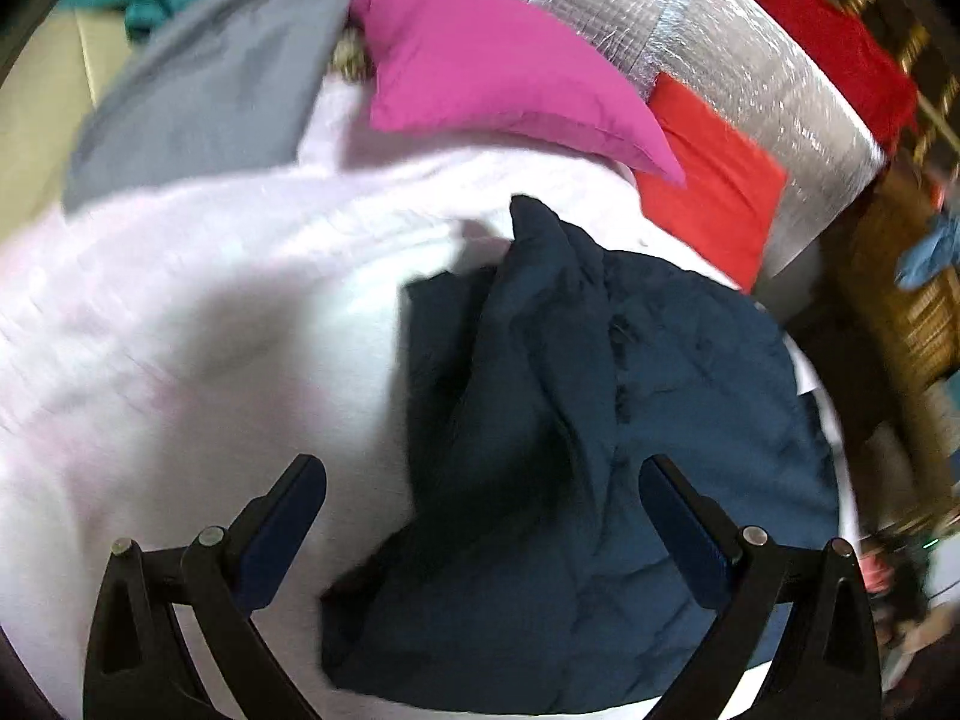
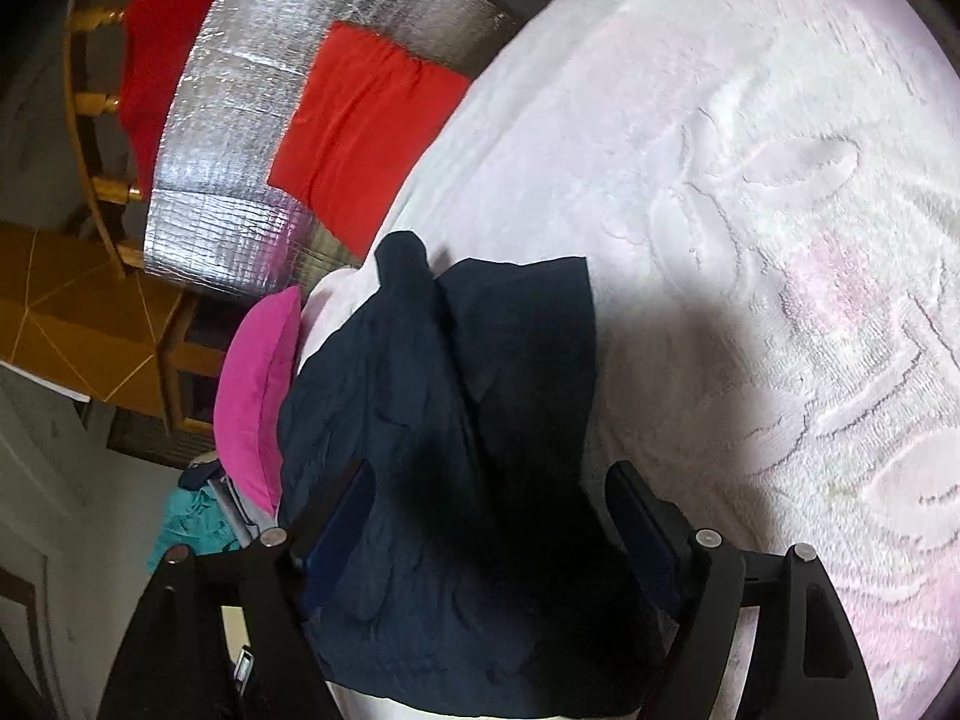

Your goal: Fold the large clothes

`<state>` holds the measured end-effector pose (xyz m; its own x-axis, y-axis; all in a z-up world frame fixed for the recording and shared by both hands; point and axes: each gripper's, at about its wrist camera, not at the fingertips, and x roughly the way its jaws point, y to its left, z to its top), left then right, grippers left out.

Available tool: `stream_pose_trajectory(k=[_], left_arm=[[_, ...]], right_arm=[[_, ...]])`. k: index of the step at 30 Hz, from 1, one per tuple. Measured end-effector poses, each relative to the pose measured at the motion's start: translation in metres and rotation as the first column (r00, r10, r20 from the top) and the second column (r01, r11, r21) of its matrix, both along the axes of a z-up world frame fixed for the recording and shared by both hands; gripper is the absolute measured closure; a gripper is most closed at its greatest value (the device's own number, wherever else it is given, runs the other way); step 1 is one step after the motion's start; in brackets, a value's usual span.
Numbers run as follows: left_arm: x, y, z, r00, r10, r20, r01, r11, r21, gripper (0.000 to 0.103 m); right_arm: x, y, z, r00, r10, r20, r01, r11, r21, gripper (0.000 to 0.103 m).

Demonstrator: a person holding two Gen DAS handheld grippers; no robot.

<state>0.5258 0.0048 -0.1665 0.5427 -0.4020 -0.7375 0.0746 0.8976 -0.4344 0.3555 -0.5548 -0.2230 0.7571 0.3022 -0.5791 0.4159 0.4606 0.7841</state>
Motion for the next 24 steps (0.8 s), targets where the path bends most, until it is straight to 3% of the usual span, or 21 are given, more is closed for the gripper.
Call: stream_pose_trajectory(k=[9, 12, 15, 24], left_arm=[[0.016, -0.013, -0.034, 0.990, -0.035, -0.135, 0.021, 0.995, -0.102, 0.000], [0.021, -0.020, -0.042, 0.985, -0.053, -0.165, 0.033, 0.992, -0.122, 0.000], [0.023, -0.023, -0.041, 0.985, -0.055, -0.162, 0.033, 0.990, -0.134, 0.000], [0.033, -0.037, -0.041, 0.987, -0.044, -0.154, 0.015, 0.982, -0.188, 0.001]], right_arm=[[0.014, -0.006, -0.018, 0.999, 0.041, -0.025, -0.041, 0.999, 0.017, 0.020], [0.019, -0.003, -0.020, 0.998, 0.053, 0.017, -0.053, 0.998, 0.024, 0.016], [0.029, 0.002, -0.025, 0.994, 0.088, 0.058, -0.093, 0.992, 0.089, 0.016], [0.057, 0.036, -0.015, 0.990, 0.135, 0.044, -0.132, 0.989, -0.061, 0.018]])
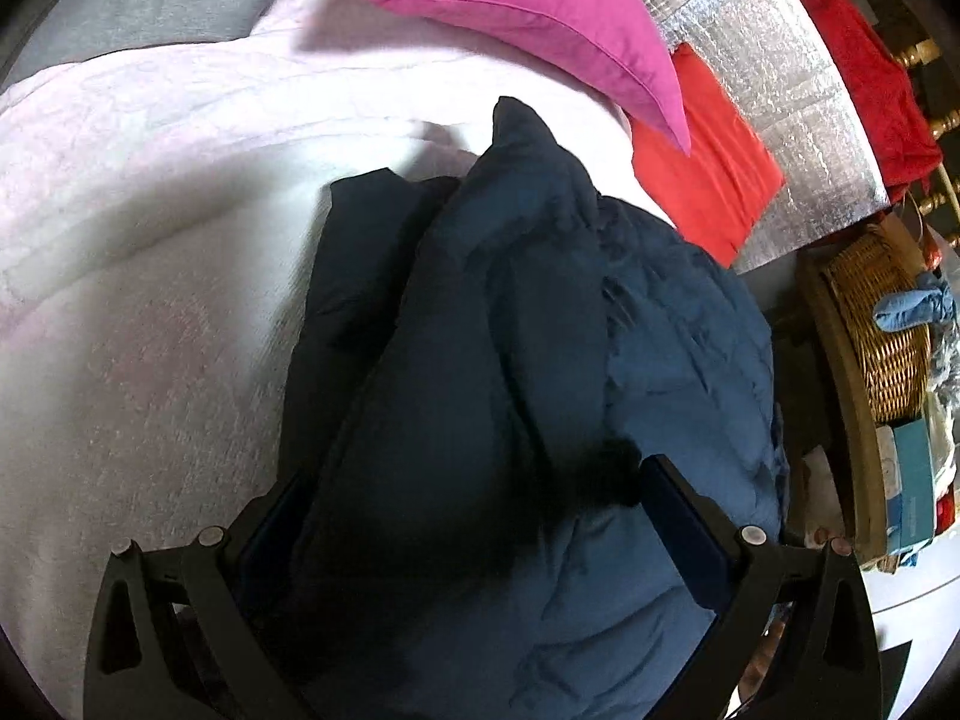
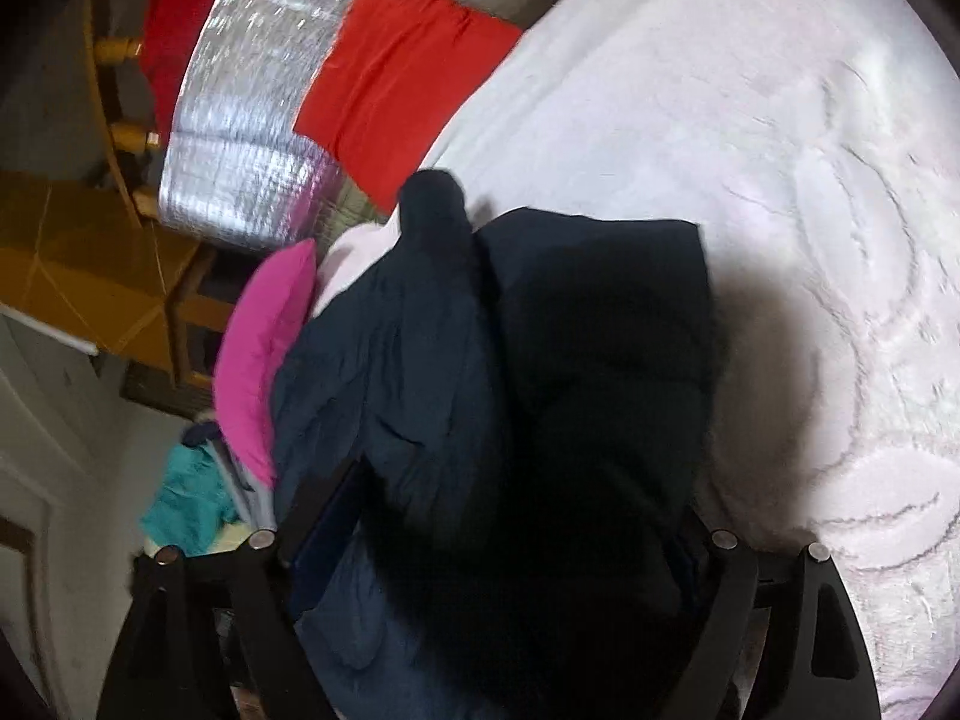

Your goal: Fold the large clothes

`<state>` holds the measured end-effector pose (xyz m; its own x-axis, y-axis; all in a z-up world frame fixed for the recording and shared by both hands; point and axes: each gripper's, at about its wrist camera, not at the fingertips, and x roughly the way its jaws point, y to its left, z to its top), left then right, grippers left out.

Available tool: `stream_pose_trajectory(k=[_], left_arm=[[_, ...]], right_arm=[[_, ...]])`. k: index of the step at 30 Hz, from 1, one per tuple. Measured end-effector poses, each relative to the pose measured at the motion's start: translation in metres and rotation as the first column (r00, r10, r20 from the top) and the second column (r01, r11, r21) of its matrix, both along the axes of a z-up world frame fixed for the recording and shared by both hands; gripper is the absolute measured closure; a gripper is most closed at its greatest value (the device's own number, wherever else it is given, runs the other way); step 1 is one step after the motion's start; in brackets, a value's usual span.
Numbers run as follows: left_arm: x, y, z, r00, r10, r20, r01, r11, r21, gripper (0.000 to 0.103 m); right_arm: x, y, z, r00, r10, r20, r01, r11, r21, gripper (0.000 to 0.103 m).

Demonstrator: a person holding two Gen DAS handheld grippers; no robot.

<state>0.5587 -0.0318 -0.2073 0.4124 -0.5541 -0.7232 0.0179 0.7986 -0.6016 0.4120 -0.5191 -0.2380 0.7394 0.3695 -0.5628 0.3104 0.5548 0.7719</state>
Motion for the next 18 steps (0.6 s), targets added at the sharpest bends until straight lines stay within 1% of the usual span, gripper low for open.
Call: stream_pose_trajectory(k=[1, 2, 3, 4, 5, 6, 7, 8, 10, 12, 13, 15, 18], left_arm=[[-0.001, 0.000, 0.002, 1.000, 0.007, 0.007, -0.007, 1.000, -0.010, 0.005], [0.000, 0.000, 0.004, 1.000, 0.019, 0.012, -0.019, 1.000, -0.012, 0.009], [-0.001, 0.000, 0.005, 0.999, 0.030, 0.014, -0.030, 1.000, -0.005, 0.016], [-0.002, 0.000, 0.006, 0.999, 0.040, 0.020, -0.040, 0.999, 0.010, 0.025], [-0.002, 0.000, 0.008, 0.998, 0.047, 0.028, -0.048, 0.999, 0.025, 0.030], [-0.006, 0.001, 0.010, 0.998, 0.054, 0.042, -0.055, 0.998, 0.037, 0.038], [-0.008, 0.001, 0.012, 0.997, 0.054, 0.053, -0.057, 0.998, 0.038, 0.044], [-0.010, -0.001, 0.015, 0.996, 0.053, 0.067, -0.056, 0.998, 0.041, 0.048], [-0.017, -0.004, 0.022, 0.994, 0.039, 0.103, -0.046, 0.997, 0.066, 0.062], [-0.025, 0.000, 0.027, 0.991, 0.030, 0.131, -0.042, 0.995, 0.089, 0.070], [-0.028, 0.000, 0.029, 0.990, 0.029, 0.138, -0.041, 0.995, 0.087, 0.073], [-0.030, 0.006, 0.033, 0.989, 0.028, 0.144, -0.038, 0.997, 0.071, 0.075], [-0.046, 0.016, 0.042, 0.988, 0.030, 0.152, -0.037, 0.999, 0.040, 0.077]], right_arm=[[0.002, 0.002, 0.000, 1.000, 0.003, -0.005, -0.003, 1.000, -0.003, 0.024], [0.004, 0.004, -0.001, 1.000, 0.008, -0.020, -0.008, 1.000, -0.002, 0.034], [0.005, 0.004, -0.001, 1.000, 0.004, -0.029, -0.005, 1.000, -0.005, 0.039], [0.005, 0.004, 0.001, 1.000, 0.001, -0.031, -0.002, 1.000, -0.011, 0.041], [0.004, 0.005, 0.004, 1.000, 0.001, -0.026, -0.002, 1.000, -0.018, 0.046], [0.004, 0.006, 0.006, 1.000, 0.000, -0.020, 0.000, 1.000, -0.026, 0.050], [0.003, 0.008, 0.010, 1.000, -0.002, -0.015, 0.001, 0.999, -0.042, 0.052], [0.002, 0.011, 0.014, 1.000, -0.002, -0.009, 0.001, 0.998, -0.062, 0.055], [0.001, 0.016, 0.021, 1.000, -0.005, 0.004, 0.005, 0.995, -0.104, 0.059], [-0.002, 0.018, 0.026, 1.000, -0.009, 0.019, 0.011, 0.993, -0.120, 0.062], [-0.005, 0.017, 0.028, 1.000, -0.011, 0.028, 0.015, 0.992, -0.127, 0.064], [-0.010, 0.019, 0.035, 0.998, -0.015, 0.054, 0.022, 0.990, -0.139, 0.066], [-0.019, 0.023, 0.046, 0.997, -0.008, 0.083, 0.022, 0.986, -0.163, 0.067]])
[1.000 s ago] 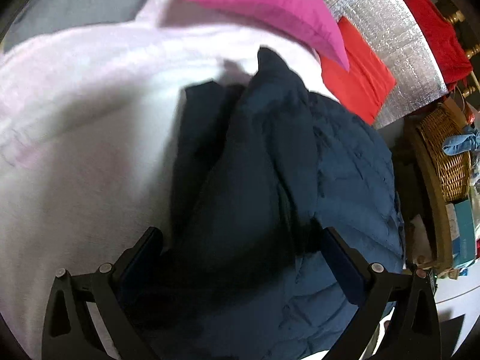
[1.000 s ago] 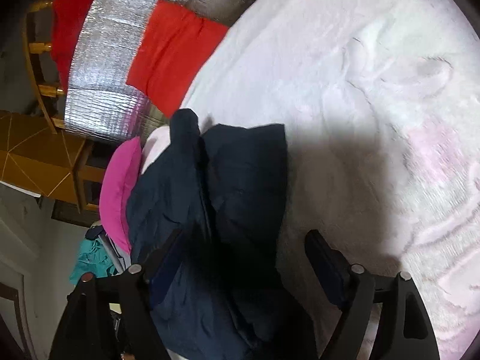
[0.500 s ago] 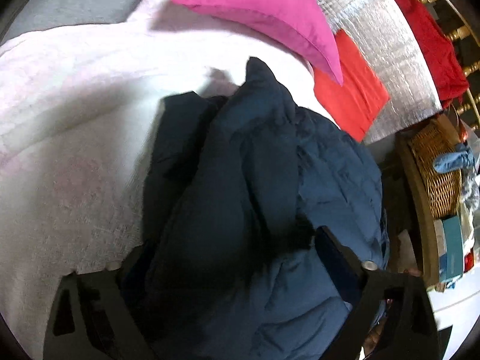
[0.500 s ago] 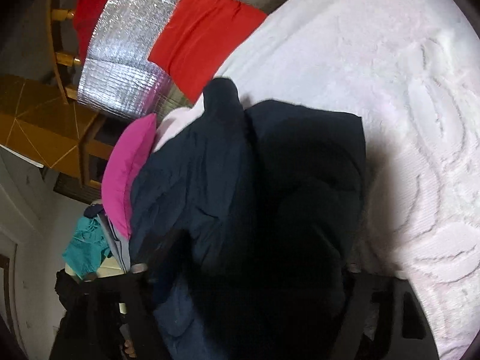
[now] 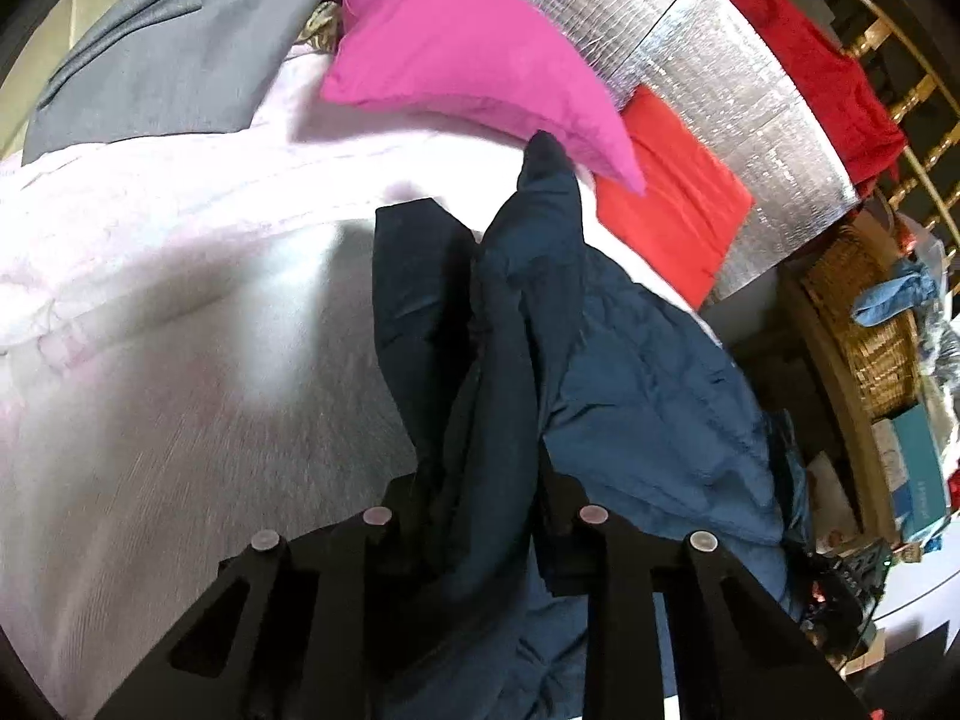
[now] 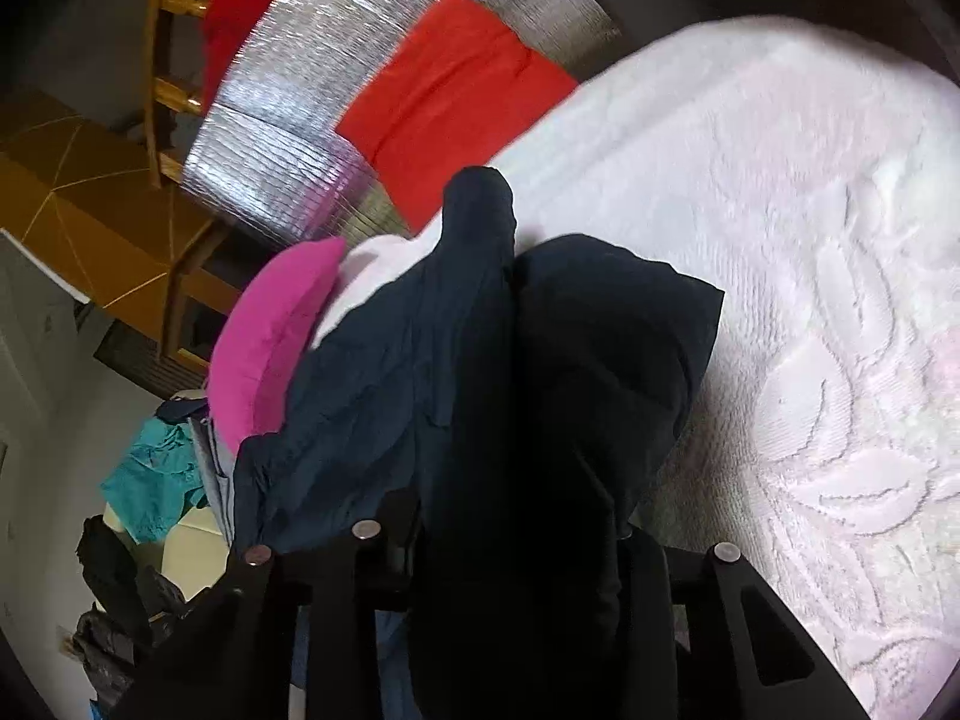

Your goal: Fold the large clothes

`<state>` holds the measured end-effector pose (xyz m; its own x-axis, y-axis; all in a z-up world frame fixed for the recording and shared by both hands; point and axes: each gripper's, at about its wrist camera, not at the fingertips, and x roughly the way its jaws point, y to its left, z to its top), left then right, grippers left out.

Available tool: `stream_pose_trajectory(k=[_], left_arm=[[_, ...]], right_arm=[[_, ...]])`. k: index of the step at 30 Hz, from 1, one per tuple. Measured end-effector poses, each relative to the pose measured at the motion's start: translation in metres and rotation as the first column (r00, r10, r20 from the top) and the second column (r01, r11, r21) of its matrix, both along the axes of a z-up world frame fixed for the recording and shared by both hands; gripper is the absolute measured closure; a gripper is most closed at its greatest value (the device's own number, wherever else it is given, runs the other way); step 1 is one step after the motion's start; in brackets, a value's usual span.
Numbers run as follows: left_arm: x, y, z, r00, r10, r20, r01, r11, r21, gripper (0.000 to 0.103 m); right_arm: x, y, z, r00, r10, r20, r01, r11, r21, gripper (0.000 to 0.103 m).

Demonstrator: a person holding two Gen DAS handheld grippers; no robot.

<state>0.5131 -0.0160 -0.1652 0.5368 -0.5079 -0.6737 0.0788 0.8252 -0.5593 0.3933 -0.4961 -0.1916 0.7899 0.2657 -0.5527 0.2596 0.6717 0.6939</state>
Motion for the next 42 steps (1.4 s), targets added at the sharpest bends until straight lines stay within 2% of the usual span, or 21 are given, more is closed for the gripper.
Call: stream_pose_trajectory(k=[4, 8, 10, 12, 13, 14, 16, 19, 22, 24, 27, 31, 35, 39, 42], left_arm=[[-0.012, 0.010, -0.006, 0.999, 0.019, -0.050, -0.019, 1.000, 0.000, 0.077], [-0.014, 0.019, -0.023, 0.992, 0.037, -0.119, -0.036, 0.999, 0.007, 0.072], [-0.012, 0.019, -0.028, 0.988, 0.059, -0.142, -0.050, 0.997, 0.066, 0.048], [-0.009, 0.017, -0.034, 0.983, 0.080, -0.164, -0.057, 0.988, 0.145, 0.031], [-0.009, 0.018, -0.035, 0.981, 0.092, -0.169, -0.066, 0.986, 0.155, 0.028], [-0.010, 0.019, -0.034, 0.979, 0.099, -0.177, -0.073, 0.986, 0.148, 0.028], [-0.015, 0.026, -0.030, 0.974, 0.114, -0.198, -0.090, 0.988, 0.125, 0.028], [-0.038, 0.039, -0.012, 0.975, 0.183, -0.125, -0.164, 0.975, 0.149, 0.028], [-0.073, 0.045, 0.016, 0.977, 0.210, 0.023, -0.211, 0.961, 0.180, 0.028], [-0.088, 0.046, 0.023, 0.982, 0.177, 0.064, -0.185, 0.970, 0.160, 0.026], [-0.109, 0.042, 0.016, 0.993, 0.109, 0.048, -0.114, 0.989, 0.097, 0.023], [-0.125, 0.019, -0.016, 0.994, 0.036, -0.104, -0.038, 0.999, -0.014, 0.023], [-0.130, 0.014, -0.032, 0.981, 0.079, -0.176, -0.102, 0.987, -0.123, 0.023], [-0.121, 0.011, -0.045, 0.965, 0.155, -0.209, -0.189, 0.970, -0.154, 0.022], [-0.107, 0.007, -0.058, 0.950, 0.198, -0.243, -0.251, 0.945, -0.211, 0.022]], right_arm=[[-0.008, 0.005, 0.007, 1.000, 0.019, 0.009, -0.019, 1.000, -0.015, 0.067], [-0.001, 0.010, -0.002, 0.999, 0.038, -0.031, -0.039, 0.999, -0.025, 0.067], [0.004, 0.007, -0.013, 0.996, 0.035, -0.081, -0.036, 0.999, -0.019, 0.062], [0.007, 0.003, -0.022, 0.994, 0.016, -0.109, -0.014, 1.000, 0.021, 0.049], [0.005, -0.001, -0.025, 0.994, 0.004, -0.112, 0.002, 0.999, 0.047, 0.047], [0.003, -0.004, -0.024, 0.993, -0.009, -0.119, 0.016, 0.998, 0.062, 0.041], [-0.006, -0.010, -0.018, 0.993, -0.028, -0.113, 0.038, 0.996, 0.082, 0.038], [-0.034, -0.019, -0.003, 0.993, -0.091, -0.080, 0.099, 0.990, 0.098, 0.031], [-0.065, -0.023, 0.012, 0.992, -0.122, -0.030, 0.125, 0.986, 0.110, 0.028], [-0.085, -0.019, 0.016, 0.993, -0.118, -0.010, 0.119, 0.982, 0.148, 0.027], [-0.101, 0.003, 0.018, 0.996, -0.083, 0.009, 0.080, 0.980, 0.185, 0.026], [-0.107, 0.038, 0.007, 1.000, -0.021, 0.000, 0.020, 0.970, 0.242, 0.023], [-0.106, 0.067, -0.019, 0.999, 0.005, -0.039, 0.008, 0.940, 0.341, 0.022], [-0.098, 0.080, -0.043, 0.997, -0.010, -0.079, 0.039, 0.924, 0.379, 0.022], [-0.088, 0.078, -0.062, 0.994, -0.055, -0.095, 0.091, 0.892, 0.443, 0.022]])
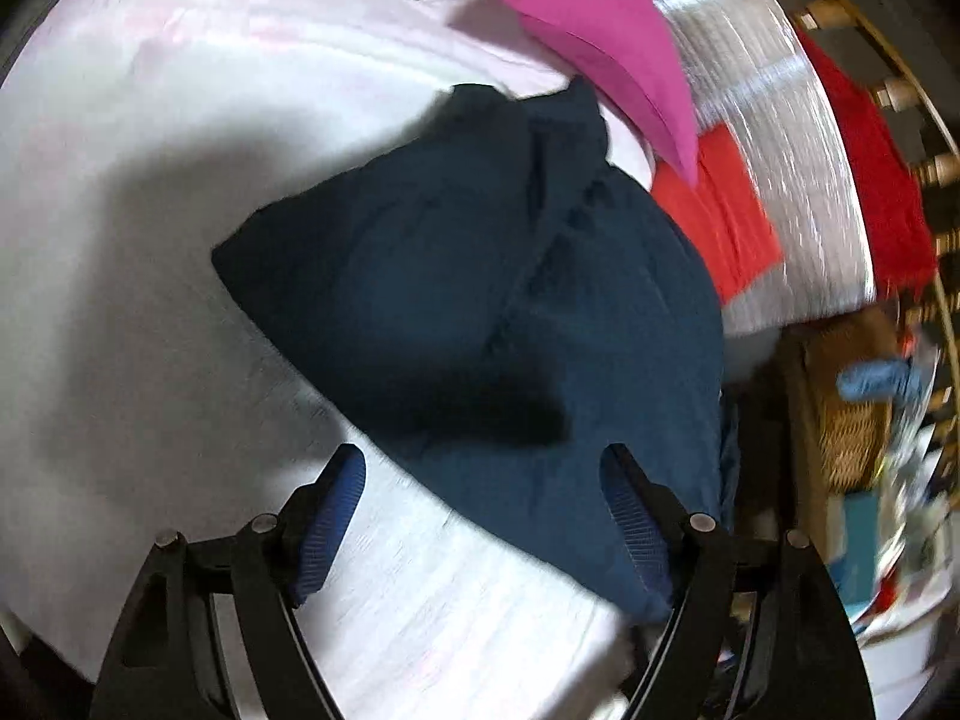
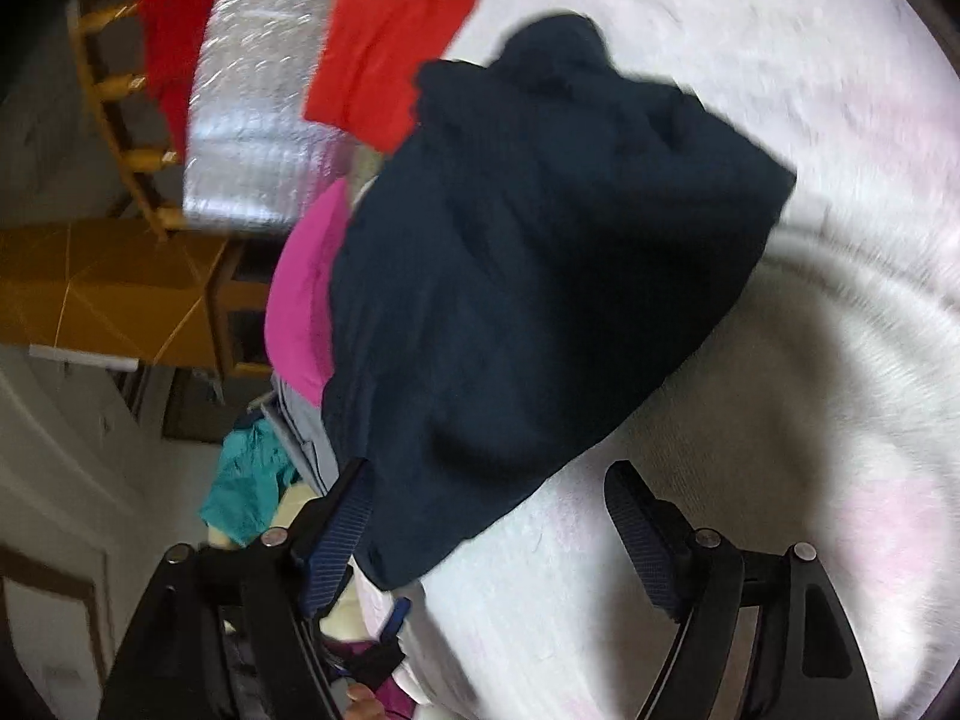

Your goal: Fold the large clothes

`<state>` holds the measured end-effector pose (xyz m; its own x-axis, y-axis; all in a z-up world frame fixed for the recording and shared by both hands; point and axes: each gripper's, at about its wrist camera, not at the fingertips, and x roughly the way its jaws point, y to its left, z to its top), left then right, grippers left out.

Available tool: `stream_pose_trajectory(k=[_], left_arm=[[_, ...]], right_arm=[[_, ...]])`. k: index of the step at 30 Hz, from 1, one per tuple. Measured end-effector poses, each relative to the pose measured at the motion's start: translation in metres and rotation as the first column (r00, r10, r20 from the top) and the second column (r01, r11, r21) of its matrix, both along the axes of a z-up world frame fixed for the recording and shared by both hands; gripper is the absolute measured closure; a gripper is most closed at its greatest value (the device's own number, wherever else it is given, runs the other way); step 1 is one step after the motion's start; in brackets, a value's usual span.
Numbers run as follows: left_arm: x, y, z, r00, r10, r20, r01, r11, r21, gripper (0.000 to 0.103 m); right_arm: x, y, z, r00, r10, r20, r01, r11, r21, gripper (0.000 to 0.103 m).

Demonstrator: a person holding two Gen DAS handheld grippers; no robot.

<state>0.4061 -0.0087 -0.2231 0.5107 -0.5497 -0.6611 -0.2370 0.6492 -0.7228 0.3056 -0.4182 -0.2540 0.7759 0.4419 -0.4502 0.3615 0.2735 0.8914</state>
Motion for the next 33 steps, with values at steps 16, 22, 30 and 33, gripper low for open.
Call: stream_pose_trajectory(k=[16, 22, 30, 33], left_arm=[[0.043, 0.008, -0.033, 0.975, 0.222, -0.025, -0.221, 0.945, -0.241, 0.015], [0.043, 0.020, -0.035, 0.979, 0.204, -0.013, -0.203, 0.960, -0.193, 0.048], [0.042, 0.030, -0.013, 0.987, 0.143, 0.076, -0.131, 0.981, -0.140, 0.074], [0.027, 0.039, -0.002, 0.986, 0.127, 0.105, -0.114, 0.986, -0.123, 0.075]], right_arm=[[0.045, -0.015, -0.011, 0.967, -0.225, 0.116, 0.225, 0.974, 0.017, 0.018], [0.046, -0.012, -0.010, 0.963, -0.260, 0.065, 0.266, 0.958, -0.109, 0.048], [0.040, 0.002, 0.017, 0.978, -0.192, 0.083, 0.208, 0.936, -0.285, 0.065], [0.038, 0.008, 0.032, 0.983, -0.156, 0.100, 0.181, 0.925, -0.334, 0.067]])
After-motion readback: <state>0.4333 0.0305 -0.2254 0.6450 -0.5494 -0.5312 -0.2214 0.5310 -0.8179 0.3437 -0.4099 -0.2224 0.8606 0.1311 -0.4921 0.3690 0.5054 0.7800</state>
